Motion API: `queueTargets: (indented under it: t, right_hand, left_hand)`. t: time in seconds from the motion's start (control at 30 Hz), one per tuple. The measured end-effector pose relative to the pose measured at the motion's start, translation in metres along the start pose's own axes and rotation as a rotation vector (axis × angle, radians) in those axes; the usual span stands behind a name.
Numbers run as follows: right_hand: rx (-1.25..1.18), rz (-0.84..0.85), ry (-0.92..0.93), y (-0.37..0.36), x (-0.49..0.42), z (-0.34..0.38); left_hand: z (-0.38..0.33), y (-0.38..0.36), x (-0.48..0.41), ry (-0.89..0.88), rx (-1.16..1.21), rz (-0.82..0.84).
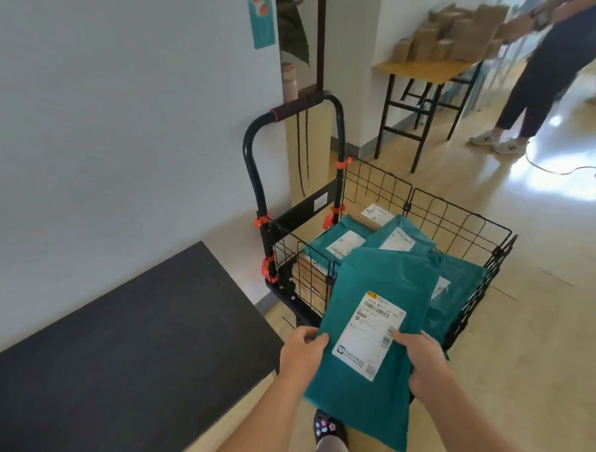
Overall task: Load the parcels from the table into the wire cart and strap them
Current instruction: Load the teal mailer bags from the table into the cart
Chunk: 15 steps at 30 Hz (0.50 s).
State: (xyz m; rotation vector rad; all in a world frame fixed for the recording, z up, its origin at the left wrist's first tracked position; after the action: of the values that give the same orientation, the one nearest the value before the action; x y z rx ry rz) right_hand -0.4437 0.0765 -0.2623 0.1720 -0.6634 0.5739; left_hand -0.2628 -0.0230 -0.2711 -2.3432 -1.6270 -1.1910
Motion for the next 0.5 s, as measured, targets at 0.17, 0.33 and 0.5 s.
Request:
queueTargets:
  t: [0.17,0.33,0.5]
  right_hand:
    - [-0.07,-0.09,0.013,0.017,-0.051,0.043]
    - [-0.082,-0.161,0.036,0.027,-0.105,0.089]
    - [-0.102,-0.261,0.02,0.037,-0.156,0.119]
  left_hand:
    - [-0.044,-0.046,-0.045,-0.035,-0.016,0.059]
    - [-0.098,-0.088,-0.087,-0.042,-0.051,0.126]
    - [-0.144,-0.122,-0.127,-0.037,-0.093,0.267]
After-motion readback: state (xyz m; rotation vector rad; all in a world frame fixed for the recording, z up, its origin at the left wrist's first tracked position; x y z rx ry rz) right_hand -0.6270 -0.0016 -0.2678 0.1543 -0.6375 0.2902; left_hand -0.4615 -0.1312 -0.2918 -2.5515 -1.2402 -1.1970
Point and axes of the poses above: each hand's wrist, its own x-axis away from the middle knuckle, its own y-axis out of the back of the hand, z = x × y, the point moved 3 cm from there along -x, towards the middle knuckle, and after that the axes turned 7 degrees about y, right-handed, at the moved point
